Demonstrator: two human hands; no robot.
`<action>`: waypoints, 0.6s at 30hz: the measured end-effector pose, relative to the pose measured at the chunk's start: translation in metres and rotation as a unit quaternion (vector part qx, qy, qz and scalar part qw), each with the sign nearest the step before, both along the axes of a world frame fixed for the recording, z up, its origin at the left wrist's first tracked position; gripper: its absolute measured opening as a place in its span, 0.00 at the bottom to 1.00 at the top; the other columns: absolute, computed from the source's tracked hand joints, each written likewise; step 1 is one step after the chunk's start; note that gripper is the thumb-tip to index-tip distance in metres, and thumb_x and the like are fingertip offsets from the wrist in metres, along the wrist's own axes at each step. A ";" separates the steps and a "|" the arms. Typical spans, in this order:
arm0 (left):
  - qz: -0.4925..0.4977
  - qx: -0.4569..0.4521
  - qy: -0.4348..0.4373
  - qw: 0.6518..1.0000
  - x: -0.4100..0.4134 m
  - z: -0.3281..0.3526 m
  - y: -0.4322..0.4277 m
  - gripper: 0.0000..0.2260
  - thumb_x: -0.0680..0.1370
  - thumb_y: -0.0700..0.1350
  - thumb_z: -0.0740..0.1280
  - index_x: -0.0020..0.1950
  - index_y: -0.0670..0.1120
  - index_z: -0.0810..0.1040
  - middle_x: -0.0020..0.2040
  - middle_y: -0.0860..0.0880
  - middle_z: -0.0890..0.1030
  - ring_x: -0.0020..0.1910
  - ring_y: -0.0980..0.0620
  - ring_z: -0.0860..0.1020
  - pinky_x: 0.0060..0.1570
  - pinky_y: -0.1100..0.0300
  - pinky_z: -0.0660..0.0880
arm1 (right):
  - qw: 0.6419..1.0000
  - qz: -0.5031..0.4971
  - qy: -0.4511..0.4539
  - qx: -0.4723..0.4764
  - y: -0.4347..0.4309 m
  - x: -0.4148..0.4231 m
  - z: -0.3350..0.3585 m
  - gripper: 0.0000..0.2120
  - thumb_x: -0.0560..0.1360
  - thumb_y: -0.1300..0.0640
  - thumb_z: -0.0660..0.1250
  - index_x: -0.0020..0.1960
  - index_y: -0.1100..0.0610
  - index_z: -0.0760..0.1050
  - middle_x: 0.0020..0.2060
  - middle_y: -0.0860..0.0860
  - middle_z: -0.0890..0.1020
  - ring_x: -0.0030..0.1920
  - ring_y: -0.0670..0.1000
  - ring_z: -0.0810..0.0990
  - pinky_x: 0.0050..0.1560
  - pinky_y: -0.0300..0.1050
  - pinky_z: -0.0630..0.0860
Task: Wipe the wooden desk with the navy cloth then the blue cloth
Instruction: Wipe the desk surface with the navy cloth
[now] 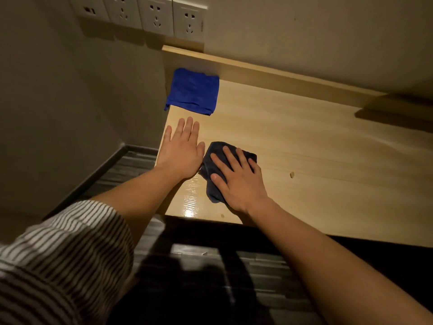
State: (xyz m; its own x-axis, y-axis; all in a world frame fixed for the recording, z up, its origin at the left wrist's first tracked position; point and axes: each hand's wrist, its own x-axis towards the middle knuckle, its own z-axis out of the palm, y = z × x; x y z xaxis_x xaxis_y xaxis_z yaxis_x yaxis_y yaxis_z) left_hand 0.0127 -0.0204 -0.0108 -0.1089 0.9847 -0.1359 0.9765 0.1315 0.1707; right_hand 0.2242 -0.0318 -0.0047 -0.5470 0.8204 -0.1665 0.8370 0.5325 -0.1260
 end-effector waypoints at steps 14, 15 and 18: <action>0.009 -0.028 -0.028 0.999 0.002 0.005 0.001 0.30 0.88 0.56 0.45 0.87 0.45 0.44 0.88 0.44 0.44 0.86 0.43 0.42 0.83 0.39 0.41 | 1.000 -0.012 0.011 -0.002 -0.096 0.008 0.005 0.28 0.85 0.38 0.44 0.83 0.43 0.53 0.83 0.44 0.53 0.83 0.50 0.46 0.75 0.54 0.52; 0.009 -0.027 -0.038 0.999 0.005 0.007 0.001 0.30 0.88 0.56 0.46 0.87 0.45 0.45 0.88 0.44 0.44 0.86 0.43 0.42 0.83 0.39 0.41 | 1.000 -0.013 0.024 -0.004 -0.100 0.009 0.006 0.27 0.85 0.39 0.47 0.83 0.44 0.56 0.83 0.44 0.55 0.83 0.50 0.49 0.74 0.54 0.55; -0.020 -0.005 -0.063 0.998 0.022 0.014 0.001 0.30 0.88 0.55 0.49 0.87 0.45 0.47 0.88 0.45 0.47 0.86 0.44 0.44 0.83 0.40 0.43 | 0.997 0.000 0.069 -0.028 -0.107 0.017 0.013 0.24 0.86 0.43 0.54 0.79 0.48 0.67 0.80 0.46 0.64 0.81 0.50 0.57 0.68 0.55 0.64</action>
State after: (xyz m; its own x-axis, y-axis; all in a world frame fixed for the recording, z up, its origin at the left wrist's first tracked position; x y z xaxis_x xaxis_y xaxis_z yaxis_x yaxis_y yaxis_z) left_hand 0.0348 -0.0194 0.0029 -0.0519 0.9865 -0.1552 0.9517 0.0959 0.2917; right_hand 0.2410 -0.1392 0.0081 -0.5673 0.8124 -0.1350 0.8099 0.5208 -0.2698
